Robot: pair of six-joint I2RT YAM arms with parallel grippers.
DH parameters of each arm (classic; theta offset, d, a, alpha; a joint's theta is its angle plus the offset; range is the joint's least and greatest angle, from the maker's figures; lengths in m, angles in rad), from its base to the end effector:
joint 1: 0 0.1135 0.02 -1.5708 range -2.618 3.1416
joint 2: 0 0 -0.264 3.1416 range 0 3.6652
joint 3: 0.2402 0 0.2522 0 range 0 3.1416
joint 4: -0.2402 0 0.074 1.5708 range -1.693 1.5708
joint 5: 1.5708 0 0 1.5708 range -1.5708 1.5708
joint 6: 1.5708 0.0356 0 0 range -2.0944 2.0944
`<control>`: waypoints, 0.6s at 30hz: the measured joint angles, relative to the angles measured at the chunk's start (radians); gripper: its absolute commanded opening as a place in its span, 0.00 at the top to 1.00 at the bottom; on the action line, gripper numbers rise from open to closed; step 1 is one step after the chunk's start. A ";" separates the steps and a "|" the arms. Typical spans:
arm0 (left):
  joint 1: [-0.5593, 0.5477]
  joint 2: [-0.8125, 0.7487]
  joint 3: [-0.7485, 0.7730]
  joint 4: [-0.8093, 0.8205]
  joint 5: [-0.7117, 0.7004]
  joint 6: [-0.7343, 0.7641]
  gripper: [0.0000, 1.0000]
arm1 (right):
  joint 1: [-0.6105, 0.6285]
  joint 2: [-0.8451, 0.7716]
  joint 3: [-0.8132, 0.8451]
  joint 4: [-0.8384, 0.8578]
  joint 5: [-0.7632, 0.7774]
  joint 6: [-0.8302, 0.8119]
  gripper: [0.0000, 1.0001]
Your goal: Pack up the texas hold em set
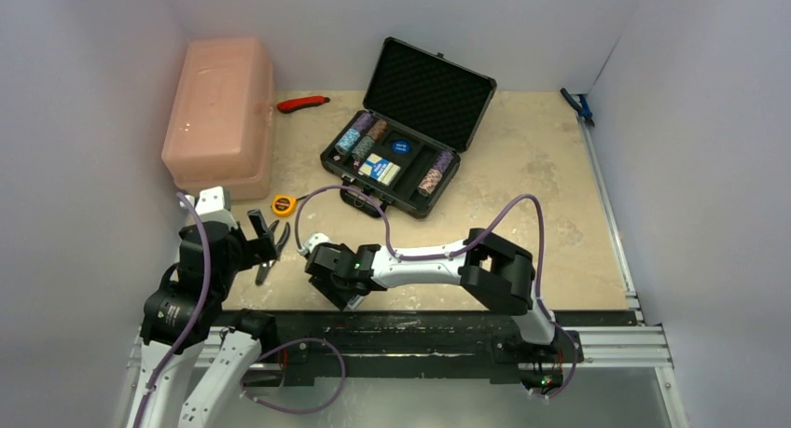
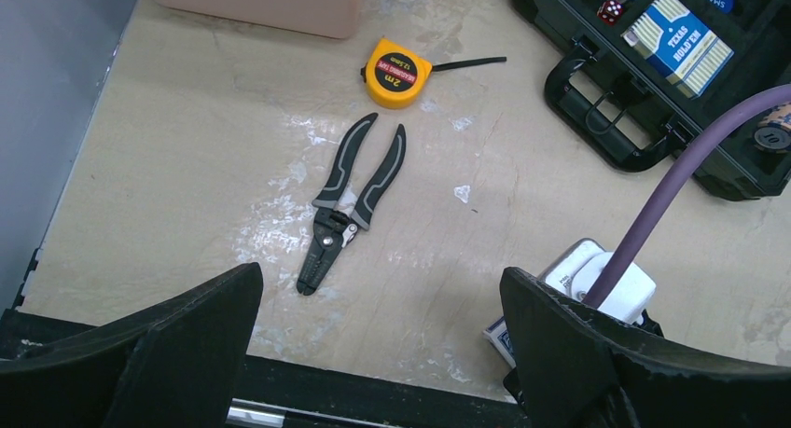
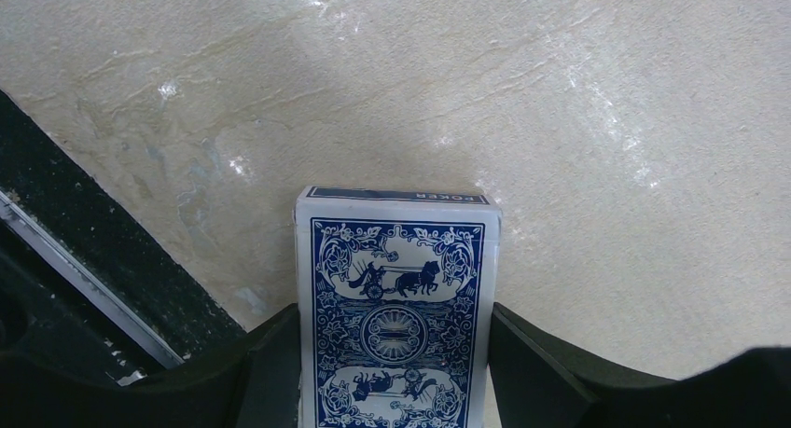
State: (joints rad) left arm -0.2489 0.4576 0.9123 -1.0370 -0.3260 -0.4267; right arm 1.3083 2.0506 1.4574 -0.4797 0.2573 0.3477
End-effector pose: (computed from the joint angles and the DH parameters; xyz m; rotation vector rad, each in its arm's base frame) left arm 0.0676 -0.0054 0.3324 -0.3737 2.0860 -0.0494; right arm 0.1204 0.4132 0.1652 -1.1288 2.3523 0.2601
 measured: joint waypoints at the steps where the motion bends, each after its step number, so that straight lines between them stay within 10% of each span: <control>1: 0.000 -0.002 0.000 0.000 0.000 0.000 0.00 | 0.001 0.000 0.000 0.000 0.006 0.000 0.83; 4: 0.000 -0.006 0.000 0.000 0.000 0.000 0.00 | 0.001 -0.002 0.000 0.001 0.019 -0.002 1.00; 18: 0.000 -0.006 0.000 0.000 0.000 0.000 0.00 | -0.014 -0.036 -0.004 0.006 0.154 -0.105 1.00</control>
State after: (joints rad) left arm -0.2489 0.4515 0.9123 -1.0370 -0.3260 -0.4267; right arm 1.2945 2.0148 1.4532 -0.4732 0.4110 0.2432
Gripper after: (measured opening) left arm 0.998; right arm 0.685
